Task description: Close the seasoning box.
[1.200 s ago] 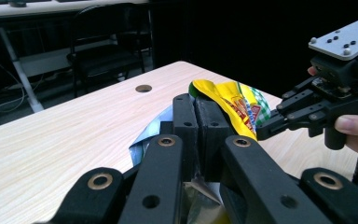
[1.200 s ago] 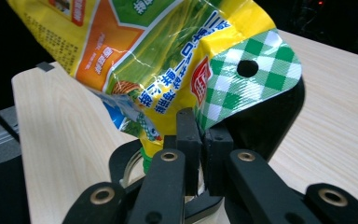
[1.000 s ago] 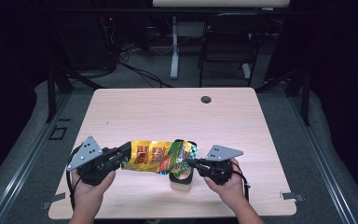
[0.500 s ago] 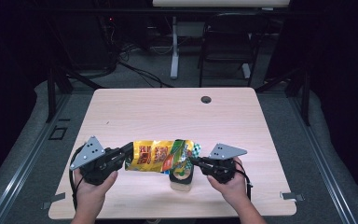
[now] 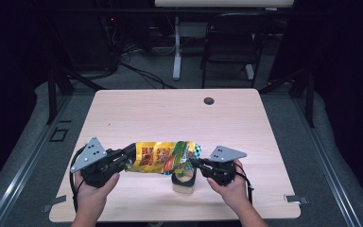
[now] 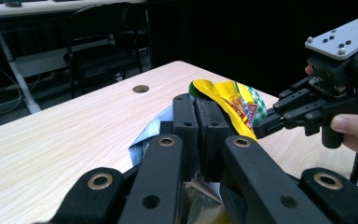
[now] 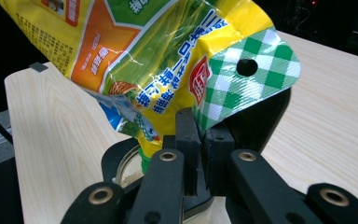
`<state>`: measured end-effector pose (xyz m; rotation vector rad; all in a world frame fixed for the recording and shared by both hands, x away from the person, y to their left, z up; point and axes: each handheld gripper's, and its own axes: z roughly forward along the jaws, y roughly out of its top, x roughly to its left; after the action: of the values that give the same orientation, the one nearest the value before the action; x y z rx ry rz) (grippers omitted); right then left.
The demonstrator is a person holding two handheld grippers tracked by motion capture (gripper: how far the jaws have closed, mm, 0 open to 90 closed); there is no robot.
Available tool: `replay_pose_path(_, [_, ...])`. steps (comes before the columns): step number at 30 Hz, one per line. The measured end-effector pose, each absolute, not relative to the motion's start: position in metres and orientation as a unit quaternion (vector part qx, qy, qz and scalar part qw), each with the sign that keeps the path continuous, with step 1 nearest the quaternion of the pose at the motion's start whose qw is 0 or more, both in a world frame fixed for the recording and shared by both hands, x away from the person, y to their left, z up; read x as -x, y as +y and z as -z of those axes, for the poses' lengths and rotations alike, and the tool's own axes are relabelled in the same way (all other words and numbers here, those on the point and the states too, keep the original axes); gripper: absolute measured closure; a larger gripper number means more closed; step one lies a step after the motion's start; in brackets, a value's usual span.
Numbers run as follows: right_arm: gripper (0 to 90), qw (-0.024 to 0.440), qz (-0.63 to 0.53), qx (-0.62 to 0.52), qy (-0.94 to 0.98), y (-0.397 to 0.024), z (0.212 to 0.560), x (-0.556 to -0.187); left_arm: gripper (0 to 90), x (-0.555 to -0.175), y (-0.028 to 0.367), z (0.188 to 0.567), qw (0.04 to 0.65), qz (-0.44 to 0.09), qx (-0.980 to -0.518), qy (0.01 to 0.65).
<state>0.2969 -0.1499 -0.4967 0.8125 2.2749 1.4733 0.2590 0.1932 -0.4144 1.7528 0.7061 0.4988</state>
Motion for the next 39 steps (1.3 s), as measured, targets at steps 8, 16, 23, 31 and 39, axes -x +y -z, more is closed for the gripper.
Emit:
replay_pose_path(8, [88.5, 0.141, -0.525, -0.278, 0.792, -0.1554, 0.4922, -0.2962, 88.2, -0.2612, 0.1971, 0.4191, 0.556, -0.207, -0.743, 0.308])
replay_pose_path(16, [89.0, 0.143, -0.521, -0.275, 0.796, -0.1517, 0.494, -0.2957, 88.2, -0.2611, 0.1982, 0.419, 0.557, -0.209, -0.742, 0.309])
replay_pose_path(23, [88.7, 0.141, -0.519, -0.273, 0.798, -0.1473, 0.4964, -0.2952, 88.1, -0.2588, 0.1984, 0.4163, 0.558, -0.212, -0.741, 0.306])
replay_pose_path(31, [88.7, 0.144, -0.52, -0.274, 0.796, -0.1485, 0.495, -0.2949, 88.1, -0.2591, 0.1983, 0.4169, 0.559, -0.211, -0.741, 0.306])
replay_pose_path(39, [88.6, 0.136, -0.518, -0.276, 0.798, -0.1511, 0.4972, -0.2963, 88.1, -0.2596, 0.1949, 0.4162, 0.56, -0.21, -0.742, 0.302])
